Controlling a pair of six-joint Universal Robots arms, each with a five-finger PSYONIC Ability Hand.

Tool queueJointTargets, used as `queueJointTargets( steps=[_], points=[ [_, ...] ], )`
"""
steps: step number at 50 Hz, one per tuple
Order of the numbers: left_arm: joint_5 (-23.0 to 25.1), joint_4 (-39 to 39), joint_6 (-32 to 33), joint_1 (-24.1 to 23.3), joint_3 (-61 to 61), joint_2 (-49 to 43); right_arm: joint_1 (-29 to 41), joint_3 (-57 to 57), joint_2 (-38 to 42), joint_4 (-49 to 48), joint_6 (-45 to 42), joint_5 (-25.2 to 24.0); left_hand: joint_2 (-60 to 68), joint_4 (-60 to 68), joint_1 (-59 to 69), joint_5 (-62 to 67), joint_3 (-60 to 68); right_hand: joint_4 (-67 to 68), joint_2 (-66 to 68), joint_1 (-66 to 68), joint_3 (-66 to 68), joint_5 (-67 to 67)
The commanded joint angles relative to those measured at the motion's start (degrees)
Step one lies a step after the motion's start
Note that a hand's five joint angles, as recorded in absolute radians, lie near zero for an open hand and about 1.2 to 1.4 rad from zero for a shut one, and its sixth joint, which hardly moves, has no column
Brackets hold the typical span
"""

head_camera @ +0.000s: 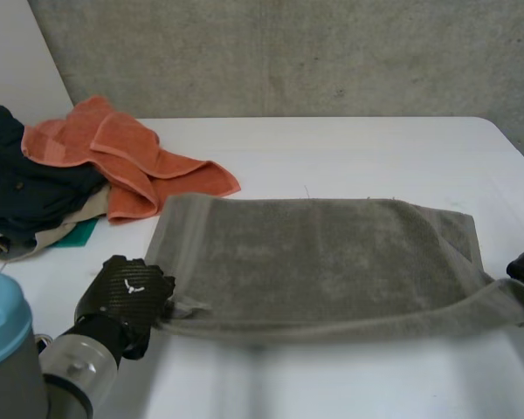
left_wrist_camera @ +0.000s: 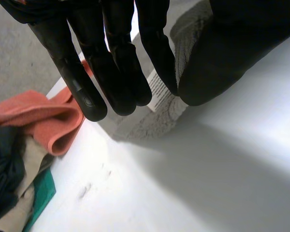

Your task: Fold the laundry.

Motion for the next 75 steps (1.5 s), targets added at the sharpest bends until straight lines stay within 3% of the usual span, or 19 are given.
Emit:
queueJointTargets(
  steps=[1, 5, 10, 16, 23, 30, 34, 35, 36, 39, 45, 51, 57, 67, 70, 75],
  points=[
    [0.3, 2.1, -0.2, -1.7, 5.3, -2.7, 0.1, -0.1, 0.2, -9.8, 9.0, -2.0, 11.4, 11.2, 15.0, 13.7, 11.6, 11.3, 12.0, 15.1, 11.5, 12.2],
    [-0.5, 7.3, 0.1, -1.6, 11.8, -12.8, 0.2, -2.1, 5.6, -18.1, 17.2, -2.4, 11.4, 11.2, 15.0, 13.7, 11.6, 11.3, 12.0, 15.1, 11.5, 12.2],
    [-5.3, 11.8, 1.0, -1.6, 25.0, -25.2, 1.6, -4.7, 10.4, -24.5, 20.7, -1.5, 11.4, 11.2, 15.0, 13.7, 11.6, 11.3, 12.0, 15.1, 11.5, 12.2],
    [-9.3, 11.8, 4.7, -1.5, 43.8, -39.5, 6.1, -10.8, 15.8, -29.1, 23.7, 3.3, 11.4, 11.2, 15.0, 13.7, 11.6, 11.3, 12.0, 15.1, 11.5, 12.2],
    [-9.0, 12.9, 11.8, -1.1, 55.5, -49.2, 9.0, -17.1, 20.9, -31.0, 25.2, 5.3, 11.4, 11.2, 15.0, 13.7, 11.6, 11.3, 12.0, 15.1, 11.5, 12.2],
    [-8.9, 16.0, 12.9, -1.1, 62.3, -54.6, 10.9, -20.1, 24.5, -36.9, 26.2, 6.8, 11.4, 11.2, 15.0, 13.7, 11.6, 7.2, 7.9, 11.0, 7.4, 8.1],
    [-8.9, 17.4, 13.4, -1.1, 65.1, -57.1, 11.9, -21.1, 25.8, -39.6, 26.2, 8.9, -12.4, -12.6, -8.8, -10.1, -12.1, -35.6, -35.0, -31.8, -35.4, -34.7],
    [-9.2, 17.7, 13.9, -1.1, 65.9, -57.4, 12.1, -21.2, 26.0, -40.4, 26.2, 9.5, -27.3, -27.5, -23.7, -25.0, -27.0, -51.5, -50.9, -47.7, -51.3, -50.6],
    [-9.2, 17.8, 14.2, -1.1, 66.0, -57.4, 12.1, -21.2, 26.0, -40.8, 26.2, 9.7, -35.9, -36.2, -32.3, -33.6, -35.7, -56.0, -55.4, -52.2, -55.8, -55.1],
    [-9.1, 18.0, 14.9, -1.2, 65.3, -56.6, 12.1, -21.3, 25.8, -42.6, 26.3, 10.1, -58.6, -58.8, -55.0, -56.3, -58.4, -58.7, -58.0, -54.9, -58.5, -57.8],
    [-9.1, 17.7, 14.5, -1.8, 63.1, -52.5, 12.0, -21.0, 24.3, -41.9, 27.2, 10.2, -58.4, -58.6, -54.8, -56.1, -58.1, -58.7, -58.0, -54.9, -58.5, -57.8],
    [-8.4, 17.2, 14.5, -1.3, 56.6, -45.0, 10.9, -21.0, 18.8, -34.7, 27.4, 8.4, -58.2, -58.4, -54.6, -55.9, -58.0, -58.7, -58.0, -54.9, -58.5, -57.8],
    [-2.8, 15.9, 14.6, 0.2, 52.8, -40.3, 8.1, -23.4, 14.2, -26.2, 28.6, 1.1, -58.0, -58.3, -54.4, -55.8, -57.8, -57.0, -56.3, -53.1, -56.8, -56.0],
    [19.0, 6.3, 14.2, 9.2, 57.1, -42.1, 7.7, -32.3, 19.9, -22.1, 31.6, -7.8, -57.5, -57.8, -53.9, -55.3, -57.3, -53.6, -52.9, -49.7, -53.4, -52.6],
    [22.2, 4.0, 13.5, 10.3, 60.9, -46.4, 7.7, -35.4, 23.7, -21.6, 32.0, -8.0, -57.2, -57.4, -53.6, -54.9, -57.0, -53.6, -52.9, -49.7, -53.4, -52.6],
    [23.0, 0.5, 10.5, 11.1, 64.0, -49.4, 7.8, -39.3, 29.2, -21.6, 32.0, -7.9, -56.7, -56.9, -53.1, -54.4, -56.5, -53.6, -52.9, -49.7, -53.4, -52.6]
  ],
)
